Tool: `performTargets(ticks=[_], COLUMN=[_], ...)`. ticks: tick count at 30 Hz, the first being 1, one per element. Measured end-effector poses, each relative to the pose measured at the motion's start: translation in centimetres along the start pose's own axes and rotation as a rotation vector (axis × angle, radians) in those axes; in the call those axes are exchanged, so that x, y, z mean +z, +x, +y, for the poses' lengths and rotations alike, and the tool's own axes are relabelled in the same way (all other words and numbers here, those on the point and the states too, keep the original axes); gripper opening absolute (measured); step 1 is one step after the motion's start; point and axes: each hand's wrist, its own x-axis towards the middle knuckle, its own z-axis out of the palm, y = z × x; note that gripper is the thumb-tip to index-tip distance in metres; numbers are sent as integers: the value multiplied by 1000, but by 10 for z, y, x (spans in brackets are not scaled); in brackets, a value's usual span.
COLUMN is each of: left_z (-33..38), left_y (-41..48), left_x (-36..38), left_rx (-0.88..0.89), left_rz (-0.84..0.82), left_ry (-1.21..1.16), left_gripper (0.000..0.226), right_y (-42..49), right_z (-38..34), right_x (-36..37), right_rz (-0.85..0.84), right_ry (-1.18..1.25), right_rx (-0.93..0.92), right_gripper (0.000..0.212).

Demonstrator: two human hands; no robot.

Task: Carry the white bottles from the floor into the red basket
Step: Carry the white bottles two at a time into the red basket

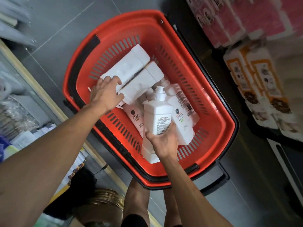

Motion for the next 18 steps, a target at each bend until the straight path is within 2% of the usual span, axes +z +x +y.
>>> performTargets(ticks=[6,10,13,18], left_z=[-2,-6,-10,-8], left_y=[-17,-35,-47,-64], left_x=[6,2,-7,-20], left_rx=[28,59,55,28], left_rz=[-28,-21,-12,-13], left_ry=[31,70,97,122], left_gripper=[39,38,40,43], right_y=[2,1,-5,-17], right_z=[6,13,21,31], right_x=[17,24,14,-11], right_rz=[-10,-55,-53,-51], right_ry=[78,-13,-90,-106], right_rx=[32,28,31,31], right_gripper=[69,64,51,54])
